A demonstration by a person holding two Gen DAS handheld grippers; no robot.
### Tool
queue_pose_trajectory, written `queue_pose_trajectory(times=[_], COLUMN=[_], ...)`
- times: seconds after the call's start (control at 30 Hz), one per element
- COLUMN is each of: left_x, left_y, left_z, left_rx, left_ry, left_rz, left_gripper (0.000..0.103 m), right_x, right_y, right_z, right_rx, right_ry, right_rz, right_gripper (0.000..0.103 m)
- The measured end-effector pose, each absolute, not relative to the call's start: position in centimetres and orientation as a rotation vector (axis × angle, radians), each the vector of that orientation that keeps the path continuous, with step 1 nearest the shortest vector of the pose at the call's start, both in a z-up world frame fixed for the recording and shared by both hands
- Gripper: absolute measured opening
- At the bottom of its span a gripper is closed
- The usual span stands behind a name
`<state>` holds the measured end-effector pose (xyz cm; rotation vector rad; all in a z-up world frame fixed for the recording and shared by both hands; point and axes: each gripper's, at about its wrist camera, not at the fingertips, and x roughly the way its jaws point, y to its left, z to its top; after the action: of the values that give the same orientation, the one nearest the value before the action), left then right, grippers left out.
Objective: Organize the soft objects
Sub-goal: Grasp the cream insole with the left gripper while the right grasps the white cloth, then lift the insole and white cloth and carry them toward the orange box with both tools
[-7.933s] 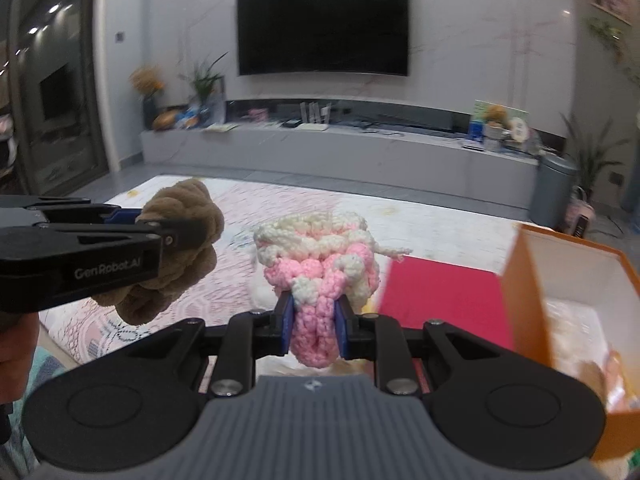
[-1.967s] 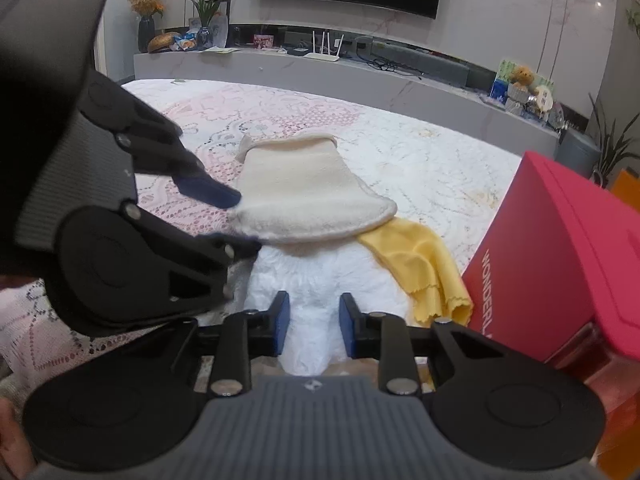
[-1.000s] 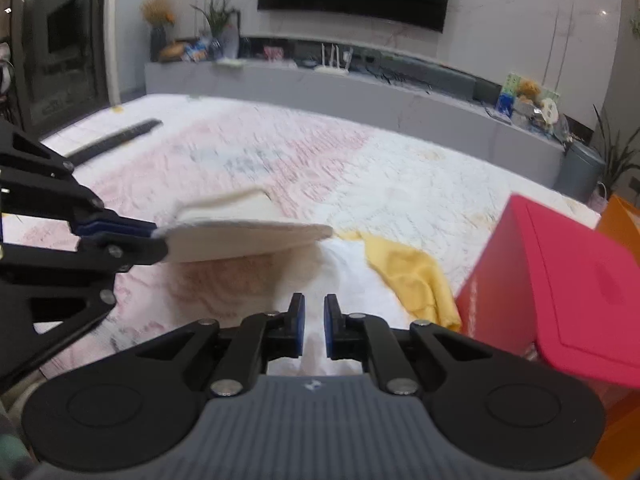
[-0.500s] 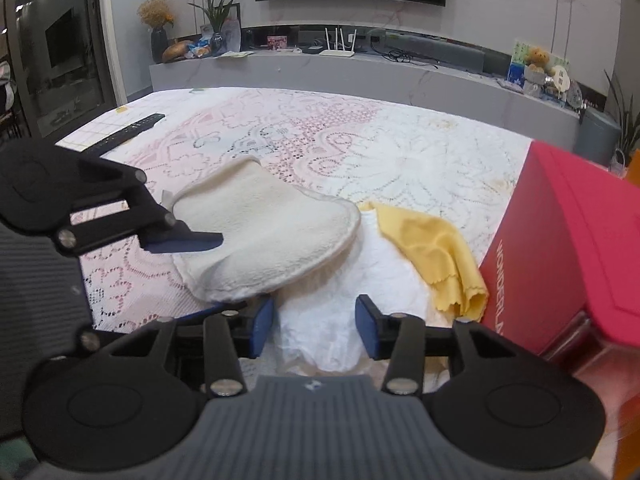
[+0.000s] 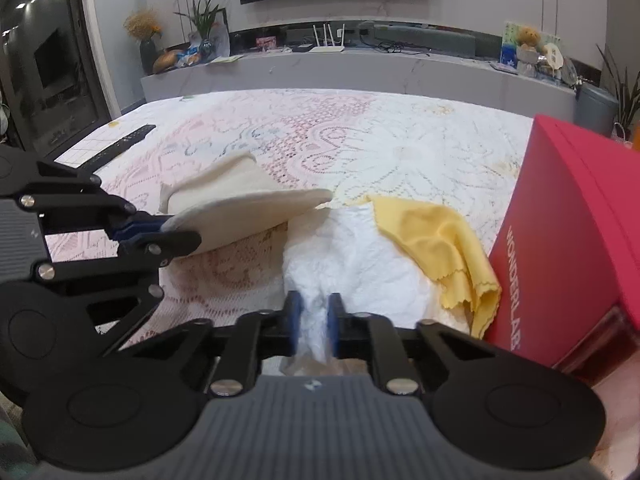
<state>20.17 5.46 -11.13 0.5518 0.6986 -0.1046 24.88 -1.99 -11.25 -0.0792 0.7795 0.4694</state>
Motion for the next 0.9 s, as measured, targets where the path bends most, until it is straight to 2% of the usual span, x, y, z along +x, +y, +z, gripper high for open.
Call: queue_pose_trajectory(times=[0.33,0.9], left_x=[19.0,15.6], left_y=[7.7,8.7], left_z=[-7.2,0.7], left_rx=[0.355,0.198], left_ry=[0.624,0.507], left_rz=[-0.013,-0.01], left_gripper=[0.005,0.005], right_x=[23.1,20.7], right_y=[-3.4,-6.6], right_z=[-6.4,3.1], right_rx=[-0.071,0.019], right_ry=[0.668,0.544], right_rz=[0.449,0.498], right_gripper=[0.002,0.002])
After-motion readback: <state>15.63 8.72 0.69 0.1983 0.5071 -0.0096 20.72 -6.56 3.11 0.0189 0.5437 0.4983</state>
